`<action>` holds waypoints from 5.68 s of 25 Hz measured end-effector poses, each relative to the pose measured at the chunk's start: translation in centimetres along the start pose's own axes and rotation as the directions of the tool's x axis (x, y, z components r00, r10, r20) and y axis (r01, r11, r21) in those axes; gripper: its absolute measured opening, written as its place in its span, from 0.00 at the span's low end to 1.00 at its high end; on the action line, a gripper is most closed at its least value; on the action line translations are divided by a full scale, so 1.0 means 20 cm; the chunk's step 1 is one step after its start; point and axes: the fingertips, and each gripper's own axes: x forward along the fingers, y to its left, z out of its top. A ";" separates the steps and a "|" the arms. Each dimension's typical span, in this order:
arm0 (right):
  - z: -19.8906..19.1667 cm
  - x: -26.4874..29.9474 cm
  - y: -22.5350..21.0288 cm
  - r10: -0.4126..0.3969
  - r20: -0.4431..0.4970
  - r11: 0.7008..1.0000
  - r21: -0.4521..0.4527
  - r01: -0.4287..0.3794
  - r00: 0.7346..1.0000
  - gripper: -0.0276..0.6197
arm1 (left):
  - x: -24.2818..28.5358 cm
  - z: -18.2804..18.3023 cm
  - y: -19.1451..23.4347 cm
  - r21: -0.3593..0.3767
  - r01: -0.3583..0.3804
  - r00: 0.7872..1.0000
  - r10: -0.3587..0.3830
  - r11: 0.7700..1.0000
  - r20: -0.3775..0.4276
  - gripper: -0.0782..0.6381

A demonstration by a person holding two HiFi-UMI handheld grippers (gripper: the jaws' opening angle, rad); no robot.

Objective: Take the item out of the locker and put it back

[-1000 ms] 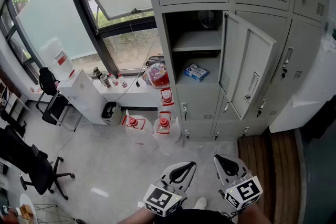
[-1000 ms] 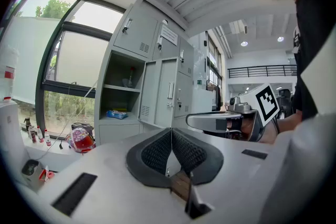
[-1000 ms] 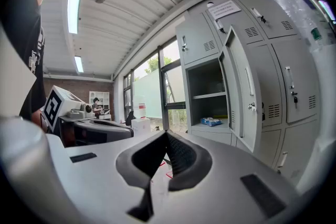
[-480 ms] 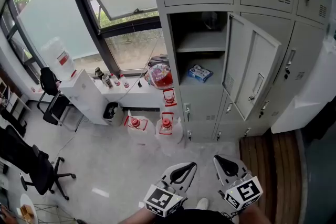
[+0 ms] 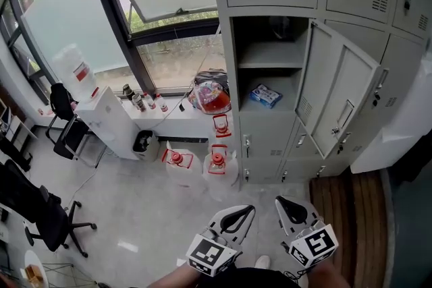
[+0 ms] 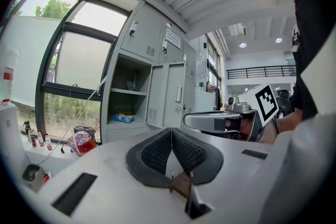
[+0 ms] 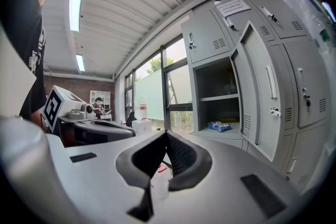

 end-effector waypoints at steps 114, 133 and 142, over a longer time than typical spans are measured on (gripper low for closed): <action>-0.39 1.76 -1.53 -0.487 -0.506 0.683 -0.729 -0.051 0.711 0.32 | 1.09 0.07 1.22 -0.013 0.017 0.999 -0.018 1.000 -0.029 0.13; -0.39 1.70 -1.45 -0.518 -0.474 0.672 -0.740 -0.004 0.712 0.29 | 0.91 0.09 1.24 0.007 0.003 1.000 -0.003 1.000 -0.026 0.13; -0.27 1.51 -1.26 -0.524 -0.404 0.700 -0.706 0.109 0.749 0.29 | 0.74 0.08 1.17 0.008 0.020 0.999 -0.020 1.000 -0.025 0.13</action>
